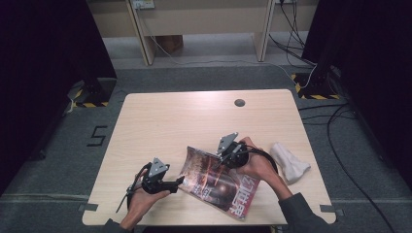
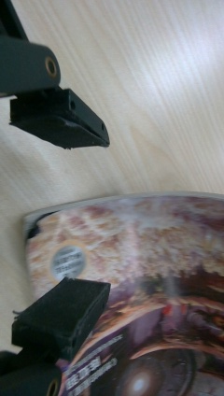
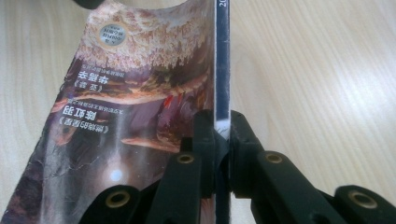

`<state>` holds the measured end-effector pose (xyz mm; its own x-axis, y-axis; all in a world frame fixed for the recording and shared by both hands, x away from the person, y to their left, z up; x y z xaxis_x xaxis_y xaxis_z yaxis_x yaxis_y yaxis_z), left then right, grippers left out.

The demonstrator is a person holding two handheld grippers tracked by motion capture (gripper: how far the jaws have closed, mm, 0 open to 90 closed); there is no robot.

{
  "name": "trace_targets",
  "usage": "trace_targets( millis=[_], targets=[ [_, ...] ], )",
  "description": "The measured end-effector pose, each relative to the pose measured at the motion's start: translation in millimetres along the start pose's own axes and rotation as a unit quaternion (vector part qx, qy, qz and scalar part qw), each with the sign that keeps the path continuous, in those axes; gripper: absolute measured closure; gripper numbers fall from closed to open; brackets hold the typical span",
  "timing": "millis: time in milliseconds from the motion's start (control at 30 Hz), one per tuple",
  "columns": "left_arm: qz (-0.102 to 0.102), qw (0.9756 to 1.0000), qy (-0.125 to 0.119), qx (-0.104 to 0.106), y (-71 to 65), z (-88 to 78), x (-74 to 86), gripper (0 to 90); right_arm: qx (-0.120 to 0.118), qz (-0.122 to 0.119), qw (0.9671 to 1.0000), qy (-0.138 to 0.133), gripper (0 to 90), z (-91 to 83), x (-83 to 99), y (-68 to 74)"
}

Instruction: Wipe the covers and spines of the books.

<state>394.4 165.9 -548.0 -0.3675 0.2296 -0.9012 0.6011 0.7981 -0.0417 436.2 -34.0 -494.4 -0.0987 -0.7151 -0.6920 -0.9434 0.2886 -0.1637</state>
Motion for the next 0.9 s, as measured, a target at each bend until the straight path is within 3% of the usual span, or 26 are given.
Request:
trace_targets(
  millis=[100,500,533,633,800,833,900],
  targets=[
    [-0.004,0.9999,0.009,-0.008,1.2,-3.4,3.6,17.5,0.008,-0.003,1.0000,0.001,84.5,-2.6,-4.4,-4.4],
    [-0.003,0.9996,0.027,-0.010,-1.5,-9.5,13.7,17.6,0.046,-0.006,0.9988,0.012,84.5,-20.6,-21.7,-27.9],
    [-0.003,0.9996,0.027,-0.010,-1.7,-9.3,14.2,17.6,0.049,-0.019,0.9986,0.011,84.5,-22.2,-24.7,-31.8],
    [-0.001,0.9995,0.030,-0.010,-2.3,-8.9,15.5,17.6,0.068,-0.014,0.9974,0.019,84.5,-28.4,-31.0,-38.3],
    [0.000,0.9993,0.035,-0.009,-2.1,-8.5,17.0,17.6,0.094,-0.042,0.9944,0.026,84.6,-36.8,-45.1,-53.8],
    [-0.001,0.9993,0.035,-0.009,-2.1,-8.5,17.1,17.7,0.102,-0.033,0.9938,0.031,84.6,-38.7,-47.1,-54.7],
    [0.000,0.9993,0.036,-0.010,-2.0,-8.6,17.2,17.7,0.115,-0.041,0.9920,0.033,84.6,-42.2,-52.9,-61.0]
  ],
)
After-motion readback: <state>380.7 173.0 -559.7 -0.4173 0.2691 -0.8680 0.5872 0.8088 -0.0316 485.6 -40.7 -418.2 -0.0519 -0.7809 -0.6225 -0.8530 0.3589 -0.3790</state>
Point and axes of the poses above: each handheld gripper's, and its own axes: z roughly forward along the jaws, x roughly out of its underside, y roughly to its left, the point moved 9 cm from there along z, roughly forward along the jaws, and after that the axes turned 12 degrees about -y, right-handed, at the moved point
